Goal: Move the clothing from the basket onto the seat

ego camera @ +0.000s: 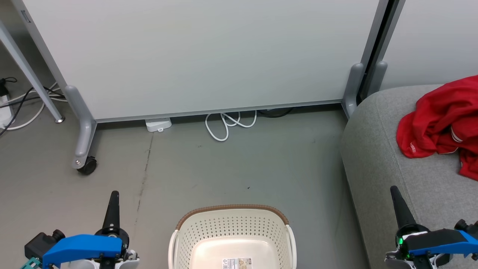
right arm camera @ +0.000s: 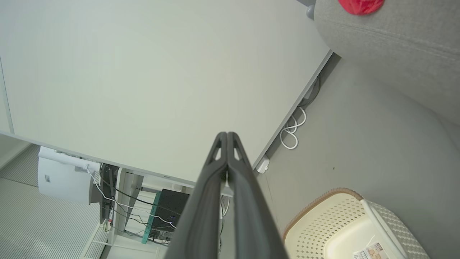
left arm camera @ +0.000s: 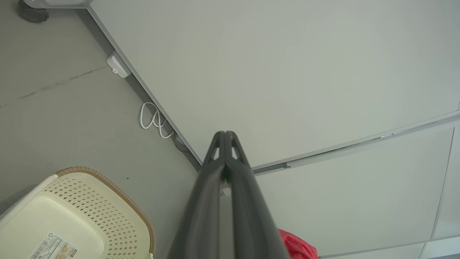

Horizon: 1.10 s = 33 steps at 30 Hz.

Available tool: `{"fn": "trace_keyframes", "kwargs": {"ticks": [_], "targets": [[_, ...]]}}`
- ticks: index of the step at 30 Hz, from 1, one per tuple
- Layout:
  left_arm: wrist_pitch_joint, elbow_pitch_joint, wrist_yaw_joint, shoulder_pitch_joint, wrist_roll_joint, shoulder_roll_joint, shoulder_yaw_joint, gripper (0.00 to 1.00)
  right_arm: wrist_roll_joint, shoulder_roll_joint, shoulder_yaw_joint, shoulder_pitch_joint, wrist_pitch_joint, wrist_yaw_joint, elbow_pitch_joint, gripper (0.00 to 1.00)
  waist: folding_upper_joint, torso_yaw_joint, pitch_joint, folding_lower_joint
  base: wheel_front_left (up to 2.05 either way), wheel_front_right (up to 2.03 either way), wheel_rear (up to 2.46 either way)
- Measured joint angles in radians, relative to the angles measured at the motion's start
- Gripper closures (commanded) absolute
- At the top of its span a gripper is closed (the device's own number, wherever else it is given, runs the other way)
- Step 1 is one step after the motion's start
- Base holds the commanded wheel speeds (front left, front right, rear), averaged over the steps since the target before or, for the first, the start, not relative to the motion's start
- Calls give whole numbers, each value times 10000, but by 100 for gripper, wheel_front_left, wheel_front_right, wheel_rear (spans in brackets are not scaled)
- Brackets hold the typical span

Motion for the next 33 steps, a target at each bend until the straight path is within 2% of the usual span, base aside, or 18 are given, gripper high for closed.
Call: {"fn": "trace_keyframes", "kwargs": {"ticks": [33], "targets": [[727, -322, 0, -313, -2345, -159, 619, 100, 2708, -27, -67, -331, 510, 0, -153, 100, 0, -303, 31, 0, 0, 0, 0]]}}
